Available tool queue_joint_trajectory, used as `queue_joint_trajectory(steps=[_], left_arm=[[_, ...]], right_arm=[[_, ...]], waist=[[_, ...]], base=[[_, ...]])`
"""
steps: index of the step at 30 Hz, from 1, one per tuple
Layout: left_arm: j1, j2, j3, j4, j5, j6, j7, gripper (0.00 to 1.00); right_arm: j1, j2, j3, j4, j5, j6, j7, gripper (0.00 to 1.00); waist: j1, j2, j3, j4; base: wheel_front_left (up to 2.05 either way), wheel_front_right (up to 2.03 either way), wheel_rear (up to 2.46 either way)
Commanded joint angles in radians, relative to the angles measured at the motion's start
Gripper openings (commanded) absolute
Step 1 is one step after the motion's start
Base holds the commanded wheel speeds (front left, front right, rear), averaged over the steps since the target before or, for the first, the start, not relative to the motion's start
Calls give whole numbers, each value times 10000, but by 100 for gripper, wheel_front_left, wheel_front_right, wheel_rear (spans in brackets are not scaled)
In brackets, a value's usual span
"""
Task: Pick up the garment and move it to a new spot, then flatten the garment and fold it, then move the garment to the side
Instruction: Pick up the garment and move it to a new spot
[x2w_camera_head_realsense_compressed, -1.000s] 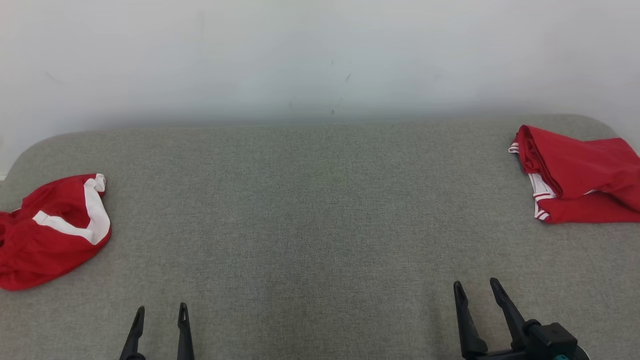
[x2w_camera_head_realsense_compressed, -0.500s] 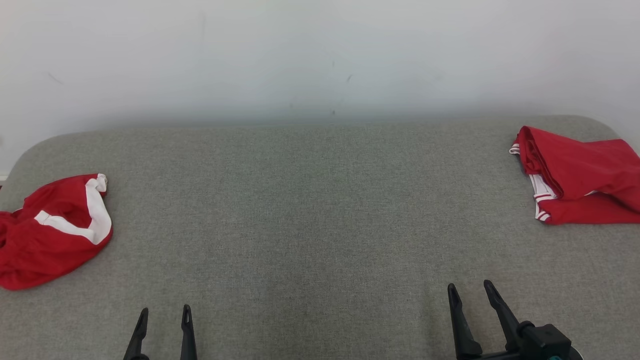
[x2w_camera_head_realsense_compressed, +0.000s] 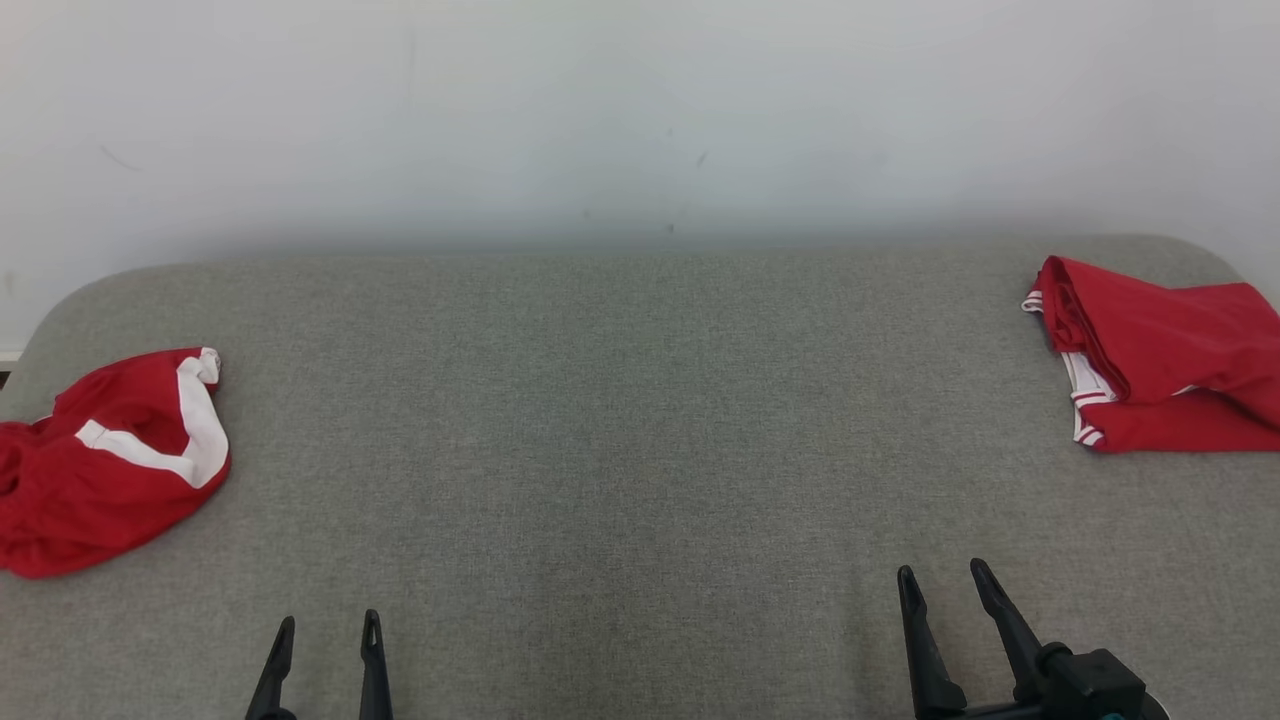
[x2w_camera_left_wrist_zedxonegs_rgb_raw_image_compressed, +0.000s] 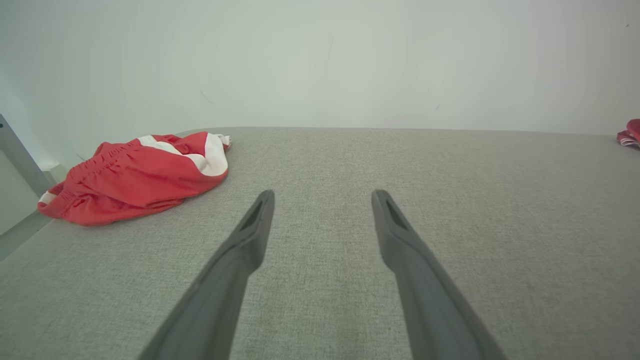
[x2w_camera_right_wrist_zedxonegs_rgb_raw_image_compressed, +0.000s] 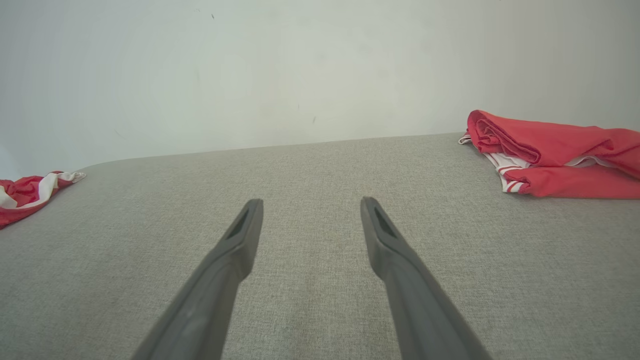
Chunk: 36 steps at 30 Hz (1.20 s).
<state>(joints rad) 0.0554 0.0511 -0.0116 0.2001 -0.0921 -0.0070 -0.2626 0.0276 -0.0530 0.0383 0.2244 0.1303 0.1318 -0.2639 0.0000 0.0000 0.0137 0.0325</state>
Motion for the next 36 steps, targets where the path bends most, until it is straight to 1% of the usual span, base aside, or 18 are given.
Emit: queue_joint_trajectory(steps=[1,7,14,21,27,28,36], left_arm=[[57,-13,30,-9,64,44,-30,100],[-3,-13,13,55,36,-31,-30,100],[-10,-12,31,78,102,-64,-30,100],[139,-13,89,111,110,-69,-30,100],[212,-14,80,156,50,-47,-30,100],[267,-12,127,171,72,-45,-30,100],[268,-11,258,191,155,-70,-30,100]], right_arm=[[132,31,-12,-21,-11,-27,-1,100],[188,34,-89,-30,41,-27,1,100],[330,35,-125,-11,62,-27,1,100],[411,39,-110,18,55,-27,1,100],[484,37,-144,-8,75,-27,-1,100],[482,39,-121,13,92,-27,-1,100],[529,40,-72,54,173,-27,1,100]], waist=[[0,0,-2,11],[0,0,-24,253],[0,0,-73,975],[0,0,-141,1999],[0,0,-139,3039],[0,0,-148,3329],[0,0,-177,4361]], base=[[0,0,0],[0,0,0],[0,0,0],[0,0,0],[0,0,0],[0,0,0],[0,0,0]])
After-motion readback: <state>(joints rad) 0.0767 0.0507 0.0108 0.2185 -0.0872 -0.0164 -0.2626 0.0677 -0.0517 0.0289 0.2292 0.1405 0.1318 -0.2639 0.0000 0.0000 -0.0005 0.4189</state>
